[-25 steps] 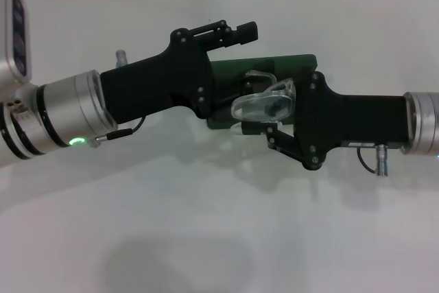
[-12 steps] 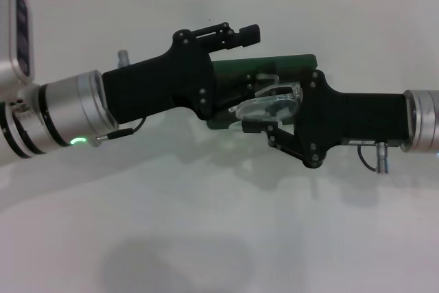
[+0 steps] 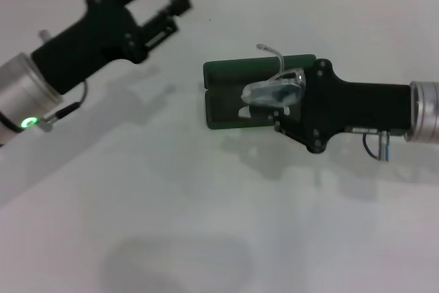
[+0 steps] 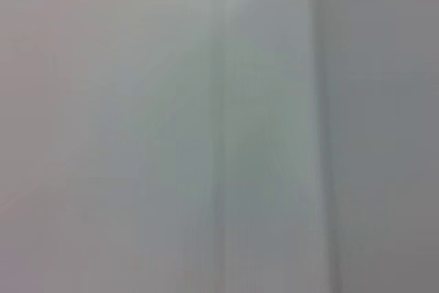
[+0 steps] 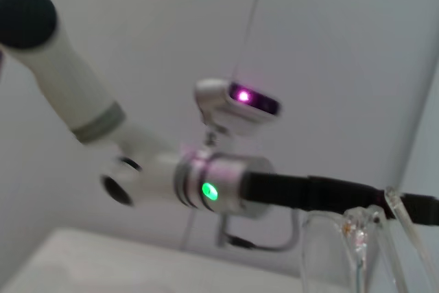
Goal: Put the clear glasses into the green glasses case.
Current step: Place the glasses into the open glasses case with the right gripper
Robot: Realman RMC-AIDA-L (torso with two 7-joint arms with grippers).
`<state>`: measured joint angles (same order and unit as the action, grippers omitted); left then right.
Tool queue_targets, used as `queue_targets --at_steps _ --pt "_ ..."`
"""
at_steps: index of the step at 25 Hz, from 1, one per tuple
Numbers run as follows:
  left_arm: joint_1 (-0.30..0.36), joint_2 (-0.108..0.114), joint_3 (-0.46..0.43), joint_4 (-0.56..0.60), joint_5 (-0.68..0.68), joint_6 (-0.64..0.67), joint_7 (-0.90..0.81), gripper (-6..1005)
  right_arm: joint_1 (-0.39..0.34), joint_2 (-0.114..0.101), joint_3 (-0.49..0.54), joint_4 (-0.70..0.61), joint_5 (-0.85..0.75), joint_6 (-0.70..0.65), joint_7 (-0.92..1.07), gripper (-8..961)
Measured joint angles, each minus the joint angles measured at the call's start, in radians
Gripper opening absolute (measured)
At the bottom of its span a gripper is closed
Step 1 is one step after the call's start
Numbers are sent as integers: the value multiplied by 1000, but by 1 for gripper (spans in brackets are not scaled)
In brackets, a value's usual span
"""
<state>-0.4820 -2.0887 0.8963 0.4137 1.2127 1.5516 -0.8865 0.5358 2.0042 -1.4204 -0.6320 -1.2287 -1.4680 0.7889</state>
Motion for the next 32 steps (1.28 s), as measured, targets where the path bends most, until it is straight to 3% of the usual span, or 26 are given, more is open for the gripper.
queue_targets --at_steps 4,9,12,16,22,32 --pt "29 0 -69 -29 -1 -28 26 578 -53 10 -10 -209 -141 157 145 184" --pt "59 -1 -75 -31 -7 -42 30 579 -148 16 -123 -590 -470 396 547 186" --pt "73 -1 -75 -32 -12 -50 30 579 -152 16 -167 -685 -637 436 724 187" --pt "66 -1 -72 -35 -12 -66 31 579 -115 18 -211 -688 -804 474 892 188" --pt "58 1 -72 -36 -10 -80 30 580 -104 20 -298 -677 -911 586 976 190" --pt "45 3 -71 -33 -3 -91 31 578 -48 24 -343 -636 -992 626 1026 193"
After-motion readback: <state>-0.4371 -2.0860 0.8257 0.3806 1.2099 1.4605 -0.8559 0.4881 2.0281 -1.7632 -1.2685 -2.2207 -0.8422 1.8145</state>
